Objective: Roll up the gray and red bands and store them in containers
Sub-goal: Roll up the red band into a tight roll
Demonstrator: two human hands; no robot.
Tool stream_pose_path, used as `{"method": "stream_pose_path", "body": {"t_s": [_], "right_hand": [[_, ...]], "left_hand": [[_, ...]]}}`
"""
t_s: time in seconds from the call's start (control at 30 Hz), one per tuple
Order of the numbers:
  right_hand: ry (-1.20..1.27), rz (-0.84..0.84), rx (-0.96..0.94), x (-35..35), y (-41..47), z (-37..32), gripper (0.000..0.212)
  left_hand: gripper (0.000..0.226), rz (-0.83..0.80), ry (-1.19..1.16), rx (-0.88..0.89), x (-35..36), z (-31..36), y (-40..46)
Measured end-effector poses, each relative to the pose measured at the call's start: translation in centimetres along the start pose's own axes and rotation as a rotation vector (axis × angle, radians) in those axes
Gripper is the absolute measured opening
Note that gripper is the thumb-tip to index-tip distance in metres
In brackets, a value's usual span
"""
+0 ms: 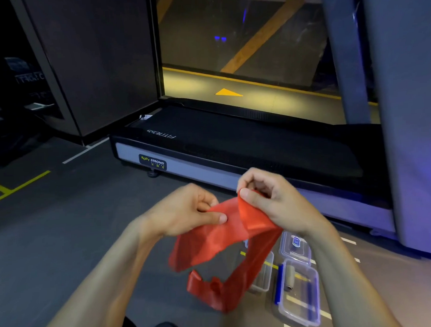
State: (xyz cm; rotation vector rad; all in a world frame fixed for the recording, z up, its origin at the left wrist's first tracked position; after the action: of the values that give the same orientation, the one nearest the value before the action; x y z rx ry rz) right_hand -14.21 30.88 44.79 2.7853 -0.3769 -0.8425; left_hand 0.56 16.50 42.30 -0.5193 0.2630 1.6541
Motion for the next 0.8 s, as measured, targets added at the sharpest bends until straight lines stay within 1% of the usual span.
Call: {"method": "stream_pose_path", "body": {"t_s": [0.13,0.2,0.33,0.53,0.7,0.8], "right_hand": [[0.088,0.076,-0.037,-0.9,-0.4,-0.3,0.005],[0.104,0.091,-0.038,-1.0,-0.5,-0.3,0.006],[0.149,0.111,-0.039,-1.2,-0.7,-0.2,0.005],[0.179,0.126,-0.036,-1.4,-0.9,-0.4,0.008],[0.187,0.122,-0.013,-1.6,-1.0,-0.2,0.009],[0.204,0.121,0.008,-1.5,-1.0,-0.1,0.009]], "left_hand": [[0.023,-0.02,-0.078,0.034,0.1,0.4,0.0],[0.017,0.02,-0.082,0.037,0.2,0.4,0.1],[0.019,0.09,-0.077,0.043,0.1,0.5,0.3],[0.016,0.101,-0.156,0.068,-0.1,0.7,0.1],[0.026,-0.002,-0.225,0.074,-0.1,0.4,0.0],[0.014,-0.068,-0.27,0.109,-0.5,0.6,-0.2]]}}
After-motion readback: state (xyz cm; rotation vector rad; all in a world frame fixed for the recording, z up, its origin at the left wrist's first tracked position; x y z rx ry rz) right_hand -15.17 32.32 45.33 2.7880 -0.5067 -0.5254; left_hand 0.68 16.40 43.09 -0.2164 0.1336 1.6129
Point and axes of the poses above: each hand's wrist, its own y-axis towards the middle knuckle, its own x-axis out of the palm, z = x × y, the point moved 3 cm from there along y, towards the middle knuckle, and after that the axes turned 3 degrees about -z, right-handed, at the moved point
